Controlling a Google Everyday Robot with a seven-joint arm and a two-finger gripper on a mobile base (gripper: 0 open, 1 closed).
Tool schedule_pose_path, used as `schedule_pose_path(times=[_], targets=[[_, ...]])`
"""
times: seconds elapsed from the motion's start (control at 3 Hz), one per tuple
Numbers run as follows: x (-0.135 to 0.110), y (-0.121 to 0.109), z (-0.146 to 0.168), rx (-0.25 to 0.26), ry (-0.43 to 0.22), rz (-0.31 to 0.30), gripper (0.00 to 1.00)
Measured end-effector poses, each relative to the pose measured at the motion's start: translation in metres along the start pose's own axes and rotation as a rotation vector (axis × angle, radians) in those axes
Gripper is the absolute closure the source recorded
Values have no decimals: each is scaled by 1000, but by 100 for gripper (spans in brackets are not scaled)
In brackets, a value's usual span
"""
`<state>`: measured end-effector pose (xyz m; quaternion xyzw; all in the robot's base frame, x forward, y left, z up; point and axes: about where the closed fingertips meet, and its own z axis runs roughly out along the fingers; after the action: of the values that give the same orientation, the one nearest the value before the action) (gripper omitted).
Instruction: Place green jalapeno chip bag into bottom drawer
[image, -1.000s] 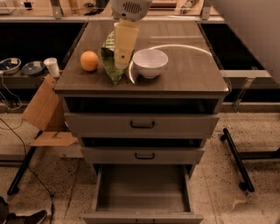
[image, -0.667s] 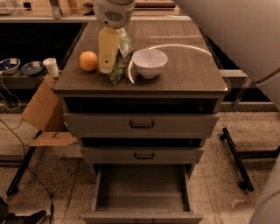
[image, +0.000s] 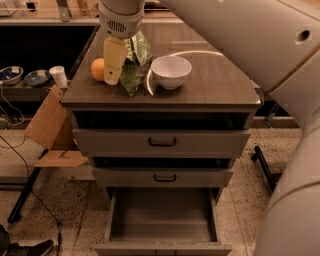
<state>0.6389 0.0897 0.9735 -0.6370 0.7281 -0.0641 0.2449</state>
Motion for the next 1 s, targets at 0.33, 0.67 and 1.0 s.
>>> schedule_pose_path(times=[0.33,0.67,1.0], targets=[[0,0,0,0,0,0,0],[11,-6,16,28,22,47,0],[28,-29,43,103,87,130,0]])
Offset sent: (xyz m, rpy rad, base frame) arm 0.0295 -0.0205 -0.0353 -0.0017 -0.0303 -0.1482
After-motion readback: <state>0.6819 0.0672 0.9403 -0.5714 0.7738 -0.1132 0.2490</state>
